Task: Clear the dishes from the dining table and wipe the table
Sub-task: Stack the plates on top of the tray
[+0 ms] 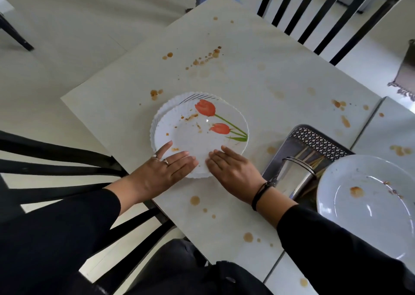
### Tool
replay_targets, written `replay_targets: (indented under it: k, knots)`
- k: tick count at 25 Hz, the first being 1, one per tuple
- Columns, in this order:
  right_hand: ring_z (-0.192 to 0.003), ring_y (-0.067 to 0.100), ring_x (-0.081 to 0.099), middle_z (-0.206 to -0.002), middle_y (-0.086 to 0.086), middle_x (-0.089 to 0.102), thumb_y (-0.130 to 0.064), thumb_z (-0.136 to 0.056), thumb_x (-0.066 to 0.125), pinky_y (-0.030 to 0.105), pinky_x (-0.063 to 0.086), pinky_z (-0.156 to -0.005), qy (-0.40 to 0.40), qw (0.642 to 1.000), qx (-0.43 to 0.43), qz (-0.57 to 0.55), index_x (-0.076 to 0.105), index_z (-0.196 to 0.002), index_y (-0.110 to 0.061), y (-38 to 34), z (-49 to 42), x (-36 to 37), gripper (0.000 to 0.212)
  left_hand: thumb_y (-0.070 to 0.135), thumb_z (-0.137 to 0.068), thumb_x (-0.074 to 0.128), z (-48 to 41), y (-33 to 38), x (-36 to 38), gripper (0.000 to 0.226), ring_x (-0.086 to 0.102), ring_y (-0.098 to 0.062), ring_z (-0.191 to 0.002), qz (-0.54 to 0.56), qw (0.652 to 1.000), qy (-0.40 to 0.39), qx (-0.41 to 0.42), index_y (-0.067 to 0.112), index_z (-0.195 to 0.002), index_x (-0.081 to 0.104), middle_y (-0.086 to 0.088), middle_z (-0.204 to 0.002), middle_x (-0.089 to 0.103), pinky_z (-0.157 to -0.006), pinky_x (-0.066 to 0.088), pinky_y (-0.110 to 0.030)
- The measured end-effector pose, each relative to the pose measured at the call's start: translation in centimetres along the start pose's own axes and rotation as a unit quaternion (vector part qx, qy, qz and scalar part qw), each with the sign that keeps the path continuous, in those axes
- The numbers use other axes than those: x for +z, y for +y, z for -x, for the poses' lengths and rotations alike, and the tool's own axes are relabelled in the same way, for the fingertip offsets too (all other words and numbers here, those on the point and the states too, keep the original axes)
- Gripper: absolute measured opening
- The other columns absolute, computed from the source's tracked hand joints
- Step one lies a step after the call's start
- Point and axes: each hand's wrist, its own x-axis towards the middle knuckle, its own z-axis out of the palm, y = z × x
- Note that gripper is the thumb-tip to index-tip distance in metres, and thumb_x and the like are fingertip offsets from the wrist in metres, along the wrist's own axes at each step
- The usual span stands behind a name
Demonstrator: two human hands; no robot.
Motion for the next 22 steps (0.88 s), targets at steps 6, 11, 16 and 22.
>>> replay_targets:
  k: [6,11,16,22]
  knots:
    - [-0.103,0.022,0.068,-0.109,0.011,0.072,-0.011,-0.083,0.069,0.038,0.052,-0.093,-0.036,0.999,0.007,0.024,0.073,-0.107,-0.007,-1.9,0.3,1.7,0.025,0.007,-0.089,0.03,1.0,0.1,0.9,0.053,0.056,-0.021,-0.121,-0.018,0.999,-0.045,0.021,0.009,-0.141,0.039,-0.007,-0.135,0.056,-0.099,0.042,-0.056]
    - [-0.112,0.019,0.063,-0.12,0.008,0.067,-0.017,-0.086,0.066,0.037,0.045,-0.102,-0.114,0.992,0.019,0.044,0.064,-0.124,-0.008,-2.6,0.9,3.0,0.039,0.011,-0.086,0.046,0.9,-0.4,1.7,0.049,0.06,-0.02,-0.115,-0.018,0.998,-0.046,0.039,0.015,-0.134,0.052,-0.003,-0.131,0.059,-0.096,0.045,-0.054]
    - [-0.134,0.025,0.043,-0.143,0.013,0.047,-0.02,-0.099,0.039,0.042,0.017,-0.117,-0.228,0.969,0.054,0.077,0.037,-0.144,-0.004,-2.8,1.2,3.9,0.048,0.013,-0.084,0.053,-0.1,-0.3,2.6,0.045,0.062,-0.024,-0.112,-0.02,0.999,-0.045,0.014,0.018,-0.129,0.058,-0.002,-0.128,0.062,-0.094,0.048,-0.051]
    - [-0.132,0.028,0.045,-0.142,0.014,0.049,-0.022,-0.097,0.017,0.046,0.02,-0.117,-0.273,0.945,0.112,0.138,0.042,-0.142,-0.006,-3.8,-0.3,4.4,0.054,0.006,-0.091,0.039,-1.9,-0.5,2.7,0.043,0.059,-0.027,-0.117,-0.018,0.999,-0.034,-0.004,0.011,-0.129,0.058,-0.008,-0.131,0.059,-0.095,0.048,-0.052]
